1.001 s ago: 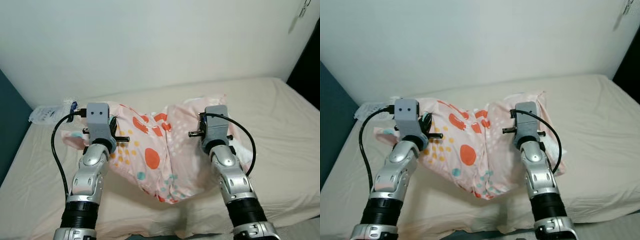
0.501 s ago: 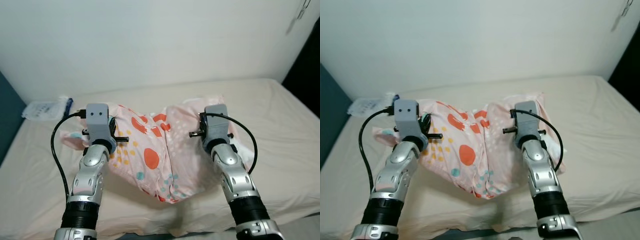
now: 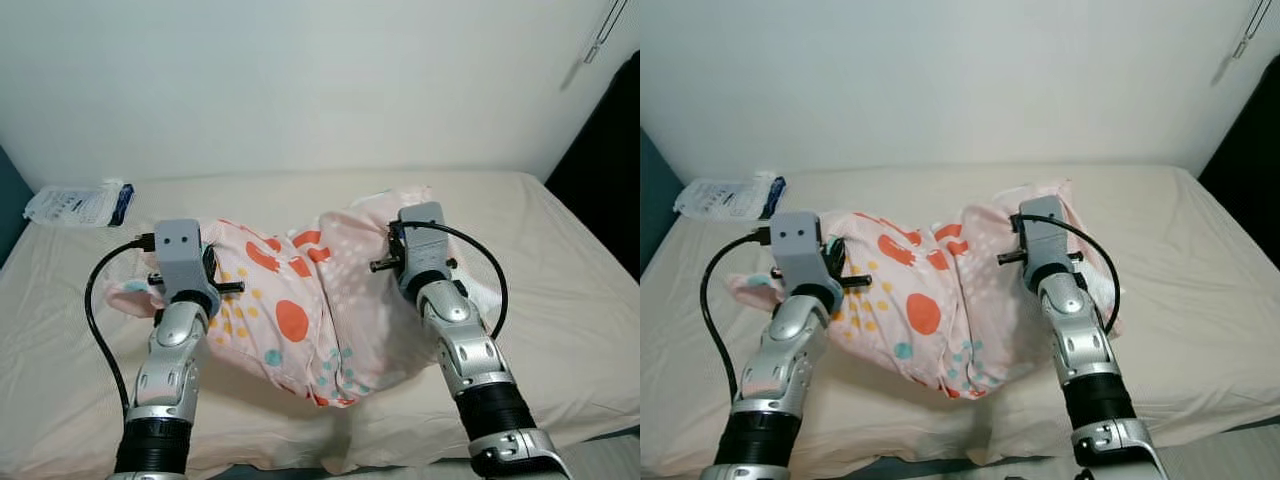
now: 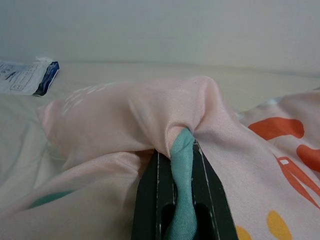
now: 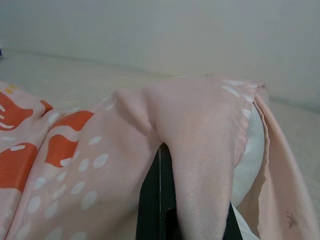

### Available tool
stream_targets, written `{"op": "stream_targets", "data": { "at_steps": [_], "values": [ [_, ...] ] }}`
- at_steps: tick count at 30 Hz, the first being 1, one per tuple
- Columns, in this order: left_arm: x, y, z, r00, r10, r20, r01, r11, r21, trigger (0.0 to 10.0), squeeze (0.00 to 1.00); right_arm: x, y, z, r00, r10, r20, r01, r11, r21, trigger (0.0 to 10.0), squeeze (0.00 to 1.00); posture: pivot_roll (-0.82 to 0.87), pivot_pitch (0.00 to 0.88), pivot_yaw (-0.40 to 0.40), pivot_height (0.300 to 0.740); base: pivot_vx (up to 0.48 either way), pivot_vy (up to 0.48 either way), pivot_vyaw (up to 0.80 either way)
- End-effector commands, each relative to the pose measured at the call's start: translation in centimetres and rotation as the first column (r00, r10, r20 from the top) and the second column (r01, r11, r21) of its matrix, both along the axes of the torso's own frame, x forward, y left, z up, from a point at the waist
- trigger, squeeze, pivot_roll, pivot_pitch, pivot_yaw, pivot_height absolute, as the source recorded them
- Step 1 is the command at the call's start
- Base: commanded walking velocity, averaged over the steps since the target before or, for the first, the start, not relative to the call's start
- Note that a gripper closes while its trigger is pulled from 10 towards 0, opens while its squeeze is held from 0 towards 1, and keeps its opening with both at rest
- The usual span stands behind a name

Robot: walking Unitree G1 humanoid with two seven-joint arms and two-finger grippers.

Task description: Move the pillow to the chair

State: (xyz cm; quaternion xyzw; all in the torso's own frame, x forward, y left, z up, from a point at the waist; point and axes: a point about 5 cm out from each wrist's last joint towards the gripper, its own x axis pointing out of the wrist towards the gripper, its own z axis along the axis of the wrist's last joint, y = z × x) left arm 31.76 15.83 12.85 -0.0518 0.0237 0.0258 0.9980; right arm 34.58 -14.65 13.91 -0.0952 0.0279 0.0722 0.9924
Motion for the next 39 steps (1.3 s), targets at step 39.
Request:
{"op": "stream_targets", "data": {
  "at_steps": [39],
  "values": [
    [0.97, -1.56, 1.4, 0.996, -0.078, 0.052, 0.076, 0.997, 0.033, 10.0, 0.0, -0.39, 0.0, -0.06, 0.999, -0.049, 0.0, 0.049, 0.997, 0.06, 10.0, 0.0, 0.01, 0.056, -0.003, 0.74, 0.0, 0.0, -0.37]
  ]
}}
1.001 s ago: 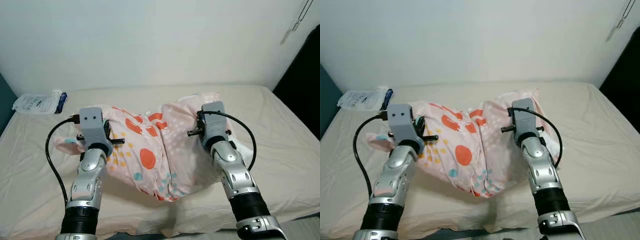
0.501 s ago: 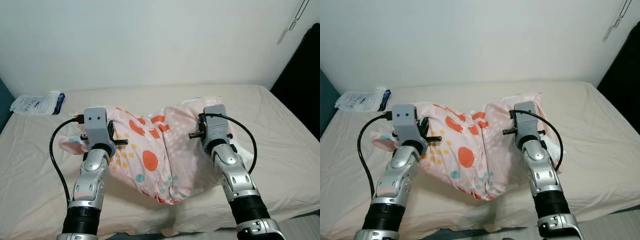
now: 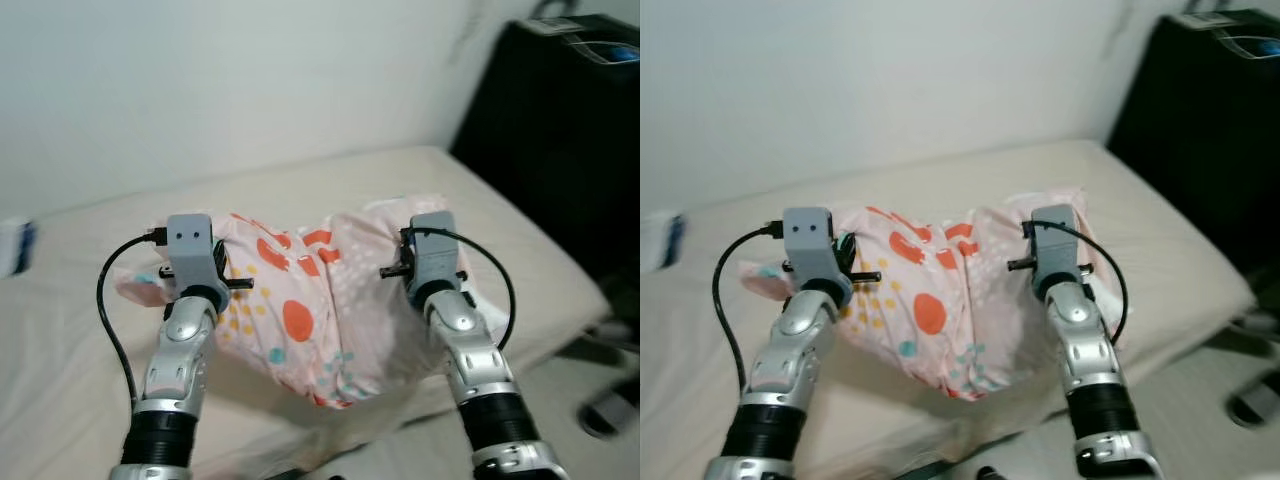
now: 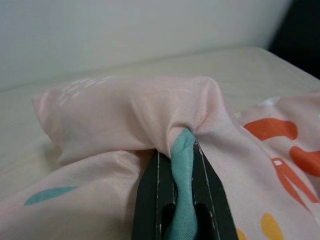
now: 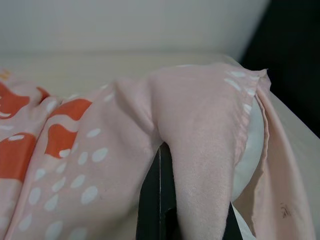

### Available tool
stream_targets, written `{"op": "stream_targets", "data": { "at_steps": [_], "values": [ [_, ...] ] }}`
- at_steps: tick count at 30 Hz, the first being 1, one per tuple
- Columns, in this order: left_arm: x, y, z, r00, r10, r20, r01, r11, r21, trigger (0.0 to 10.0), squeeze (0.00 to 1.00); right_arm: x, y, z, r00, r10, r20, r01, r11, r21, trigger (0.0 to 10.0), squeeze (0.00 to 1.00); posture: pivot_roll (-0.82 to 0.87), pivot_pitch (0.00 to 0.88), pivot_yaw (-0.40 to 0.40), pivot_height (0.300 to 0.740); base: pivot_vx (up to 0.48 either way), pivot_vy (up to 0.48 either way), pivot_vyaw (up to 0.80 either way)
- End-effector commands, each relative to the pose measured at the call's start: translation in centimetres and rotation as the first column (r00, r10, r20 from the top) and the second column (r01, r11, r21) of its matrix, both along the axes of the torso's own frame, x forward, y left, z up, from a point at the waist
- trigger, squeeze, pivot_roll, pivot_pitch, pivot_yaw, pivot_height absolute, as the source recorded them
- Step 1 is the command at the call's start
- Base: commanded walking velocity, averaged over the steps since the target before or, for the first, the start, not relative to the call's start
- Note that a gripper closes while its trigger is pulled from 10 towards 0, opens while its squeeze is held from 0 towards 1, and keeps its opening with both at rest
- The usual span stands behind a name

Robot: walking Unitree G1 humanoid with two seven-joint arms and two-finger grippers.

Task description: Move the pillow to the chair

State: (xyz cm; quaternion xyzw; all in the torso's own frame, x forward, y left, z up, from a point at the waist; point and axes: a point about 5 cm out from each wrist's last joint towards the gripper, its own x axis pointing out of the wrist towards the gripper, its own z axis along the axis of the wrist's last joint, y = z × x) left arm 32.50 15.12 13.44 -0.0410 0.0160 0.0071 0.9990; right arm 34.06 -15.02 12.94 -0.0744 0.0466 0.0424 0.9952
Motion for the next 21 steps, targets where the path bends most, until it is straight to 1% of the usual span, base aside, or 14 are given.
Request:
{"op": "stream_targets", "data": {
  "at_steps": [1, 8, 14, 21],
  "values": [
    [0.23, -0.85, 0.81, 0.999, -0.04, 0.036, 0.04, 0.999, 0.01, 10.0, 0.0, 0.13, 0.37, 0.91, 0.999, 0.014, 0.037, -0.015, 1.0, 0.022, 10.0, 0.0, 0.01, 0.056, -0.003, 0.74, 0.0, 0.0, -0.8],
    [0.27, -0.64, 0.77, 0.999, -0.041, 0.033, 0.041, 0.999, 0.015, 10.0, 0.0, 0.02, 0.47, 0.82, 0.999, 0.013, 0.035, -0.014, 1.0, 0.025, 10.0, 0.0, 0.01, 0.043, 0.0, 0.74, 0.0, 0.0, -0.8],
    [0.44, -0.69, 0.87, 0.998, -0.042, 0.036, 0.041, 0.999, 0.014, 10.0, 0.0, 0.24, 0.36, 1.13, 0.999, 0.019, 0.044, -0.019, 1.0, 0.016, 10.0, 0.0, 0.01, 0.03, 0.001, 0.74, 0.0, 0.0, -0.8],
    [0.33, -0.77, 0.72, 0.999, -0.04, 0.032, 0.04, 0.999, 0.012, 10.0, 0.0, 0.08, 0.52, 0.96, 0.999, 0.021, 0.04, -0.021, 1.0, 0.016, 10.0, 0.0, 0.01, 0.04, -0.003, 0.74, 0.0, 0.0, -0.8]
  ]
}}
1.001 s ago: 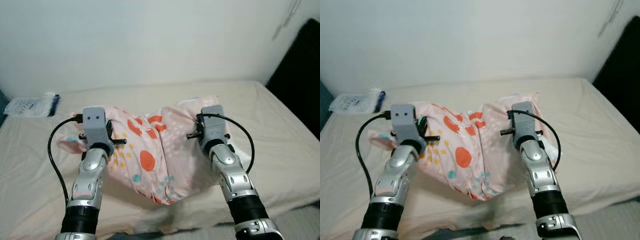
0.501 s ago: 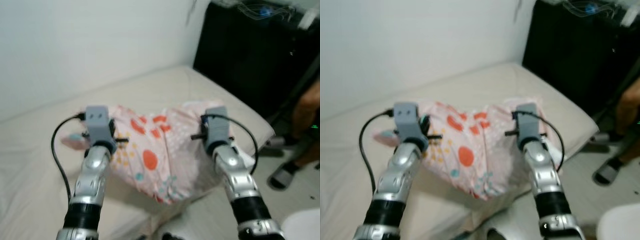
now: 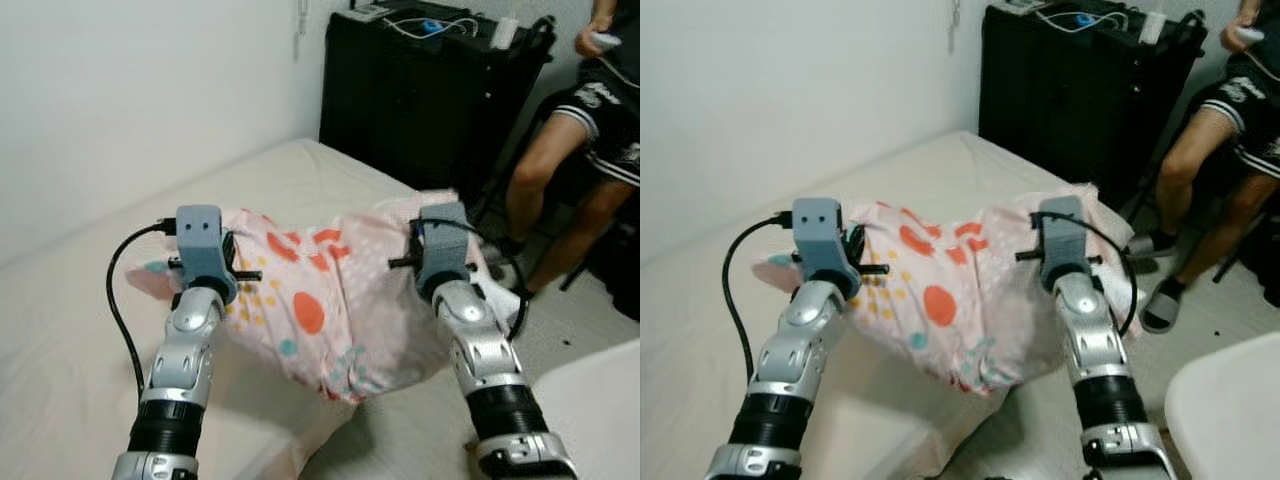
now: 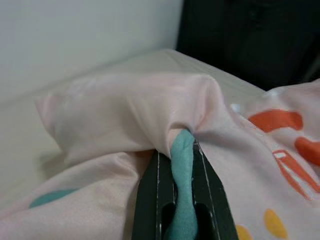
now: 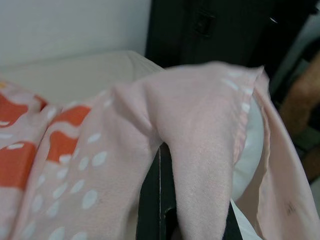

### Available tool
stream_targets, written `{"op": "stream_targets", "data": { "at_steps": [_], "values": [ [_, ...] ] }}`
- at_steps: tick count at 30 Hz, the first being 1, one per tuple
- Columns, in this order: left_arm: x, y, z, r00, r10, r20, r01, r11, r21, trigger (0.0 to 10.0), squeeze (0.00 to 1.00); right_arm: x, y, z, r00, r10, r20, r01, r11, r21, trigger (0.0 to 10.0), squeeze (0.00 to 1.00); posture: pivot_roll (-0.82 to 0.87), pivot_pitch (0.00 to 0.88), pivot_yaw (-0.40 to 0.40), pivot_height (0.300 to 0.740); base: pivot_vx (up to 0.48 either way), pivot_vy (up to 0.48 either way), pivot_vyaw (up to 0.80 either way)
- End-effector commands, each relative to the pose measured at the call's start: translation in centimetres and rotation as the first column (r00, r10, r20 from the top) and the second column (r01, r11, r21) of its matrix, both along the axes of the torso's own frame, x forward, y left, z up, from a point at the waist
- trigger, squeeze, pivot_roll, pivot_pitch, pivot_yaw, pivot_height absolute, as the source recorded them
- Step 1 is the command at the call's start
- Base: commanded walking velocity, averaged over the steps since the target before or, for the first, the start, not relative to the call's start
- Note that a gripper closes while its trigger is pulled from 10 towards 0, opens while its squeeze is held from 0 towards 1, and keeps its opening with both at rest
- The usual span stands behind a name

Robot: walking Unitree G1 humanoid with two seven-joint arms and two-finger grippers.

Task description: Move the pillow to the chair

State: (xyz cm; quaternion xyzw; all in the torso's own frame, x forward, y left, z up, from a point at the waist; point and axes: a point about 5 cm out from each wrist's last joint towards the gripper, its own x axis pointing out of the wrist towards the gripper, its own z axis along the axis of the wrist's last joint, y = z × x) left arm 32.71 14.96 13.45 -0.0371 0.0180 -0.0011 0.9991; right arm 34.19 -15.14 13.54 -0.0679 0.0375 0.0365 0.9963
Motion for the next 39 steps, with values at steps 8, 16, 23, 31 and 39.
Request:
{"op": "stream_targets", "data": {
  "at_steps": [8, 16, 23, 31, 39],
  "values": [
    [0.08, -0.47, 0.61, 0.999, -0.016, 0.029, 0.016, 1.0, 0.002, 10.0, 0.0, -0.18, 0.54, 0.11, 0.999, 0.031, 0.01, -0.031, 1.0, 0.001, 10.0, 0.0, 0.01, 0.053, -0.004, 0.74, 0.0, 0.0, -0.8],
    [-0.01, -0.61, 0.42, 1.0, -0.017, 0.022, 0.017, 1.0, -0.001, 10.0, 0.0, -0.27, 0.51, 0.06, 1.0, 0.027, 0.004, -0.027, 1.0, 0.001, 10.0, 0.0, 0.01, 0.063, -0.002, 0.74, 0.0, 0.0, -0.8],
    [-0.08, -0.73, 0.38, 1.0, -0.02, 0.018, 0.02, 1.0, -0.002, 10.0, 0.0, -0.33, 0.54, -0.15, 1.0, 0.023, -0.004, -0.023, 1.0, 0.0, 10.0, 0.0, 0.01, 0.071, -0.001, 0.74, 0.0, 0.0, -0.8],
    [-0.15, -0.76, 0.24, 1.0, -0.02, 0.012, 0.02, 1.0, -0.001, 10.0, 0.0, -0.32, 0.81, -0.29, 1.0, 0.025, -0.009, -0.025, 1.0, 0.002, 10.0, 0.0, 0.02, 0.072, -0.001, 0.74, 0.0, 0.0, -0.8],
    [-0.11, -0.6, 0.25, 1.0, -0.018, 0.009, 0.018, 1.0, 0.003, 10.0, 0.0, -0.32, 0.84, -0.31, 1.0, 0.021, -0.01, -0.021, 1.0, 0.004, 10.0, 0.0, 0.02, 0.072, 0.004, 0.74, 0.0, 0.0, -0.8]
  ]
}}
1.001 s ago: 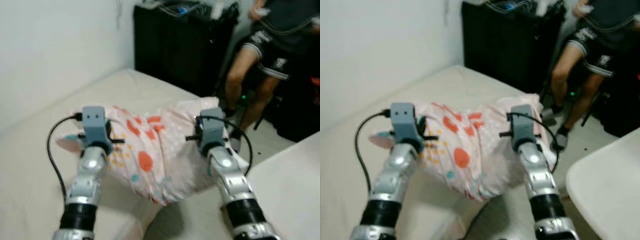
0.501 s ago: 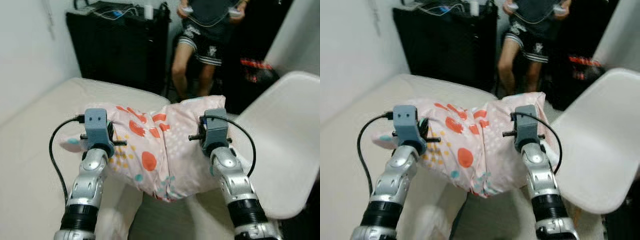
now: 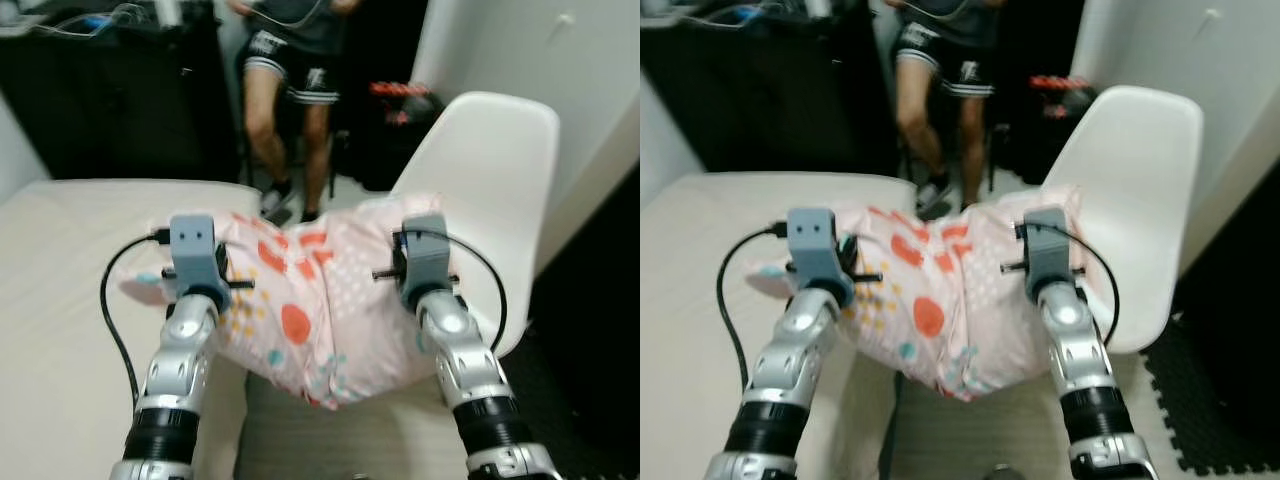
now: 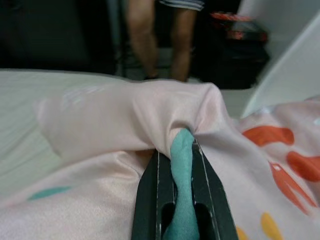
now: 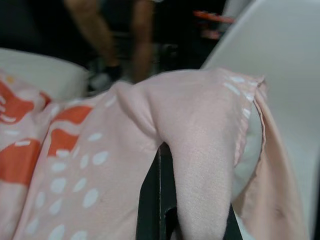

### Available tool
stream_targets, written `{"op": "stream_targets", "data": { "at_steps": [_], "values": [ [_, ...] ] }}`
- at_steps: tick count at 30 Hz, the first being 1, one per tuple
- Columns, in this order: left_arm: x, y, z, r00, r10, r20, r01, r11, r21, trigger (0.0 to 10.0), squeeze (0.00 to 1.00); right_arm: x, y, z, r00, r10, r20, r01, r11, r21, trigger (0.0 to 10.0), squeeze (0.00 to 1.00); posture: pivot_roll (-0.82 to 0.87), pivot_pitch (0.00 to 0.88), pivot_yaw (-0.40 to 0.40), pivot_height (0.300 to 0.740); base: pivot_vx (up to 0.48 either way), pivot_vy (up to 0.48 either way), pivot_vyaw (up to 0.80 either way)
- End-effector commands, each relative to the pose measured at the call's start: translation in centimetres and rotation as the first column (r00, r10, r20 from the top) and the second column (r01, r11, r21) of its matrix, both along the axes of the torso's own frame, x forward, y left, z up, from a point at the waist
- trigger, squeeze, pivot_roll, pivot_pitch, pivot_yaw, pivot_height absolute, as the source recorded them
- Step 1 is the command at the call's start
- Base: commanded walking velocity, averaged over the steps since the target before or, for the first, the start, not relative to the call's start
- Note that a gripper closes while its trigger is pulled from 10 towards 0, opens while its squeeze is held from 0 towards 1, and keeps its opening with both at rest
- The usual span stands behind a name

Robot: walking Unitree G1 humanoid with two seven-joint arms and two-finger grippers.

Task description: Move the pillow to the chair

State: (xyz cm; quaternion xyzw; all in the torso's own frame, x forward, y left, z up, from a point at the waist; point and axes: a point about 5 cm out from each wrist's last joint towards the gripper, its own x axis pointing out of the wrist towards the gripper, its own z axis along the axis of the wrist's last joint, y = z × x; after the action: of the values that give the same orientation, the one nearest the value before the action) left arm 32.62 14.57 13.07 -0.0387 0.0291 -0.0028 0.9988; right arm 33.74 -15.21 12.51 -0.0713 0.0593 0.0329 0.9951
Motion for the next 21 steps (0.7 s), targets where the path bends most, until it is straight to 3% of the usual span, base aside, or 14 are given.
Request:
{"op": "stream_targets", "data": {
  "at_steps": [1, 21],
  "values": [
    [-0.02, -0.2, 0.62, 0.999, -0.014, 0.031, 0.014, 1.0, 0.006, 10.0, 0.0, 0.12, 0.9, 0.71, 0.999, 0.029, 0.033, -0.03, 0.999, 0.013, 10.0, 0.0, 0.02, 0.072, 0.004, 0.74, 0.0, 0.0, -0.8],
    [0.11, 0.12, 0.77, 1.0, -0.006, 0.031, 0.005, 1.0, 0.014, 10.0, 0.0, 0.14, 1.02, 0.66, 0.999, 0.022, 0.03, -0.022, 1.0, 0.019, 10.0, 0.0, 0.03, 0.067, 0.01, 0.74, 0.0, 0.0, -0.8]
  ]
}}
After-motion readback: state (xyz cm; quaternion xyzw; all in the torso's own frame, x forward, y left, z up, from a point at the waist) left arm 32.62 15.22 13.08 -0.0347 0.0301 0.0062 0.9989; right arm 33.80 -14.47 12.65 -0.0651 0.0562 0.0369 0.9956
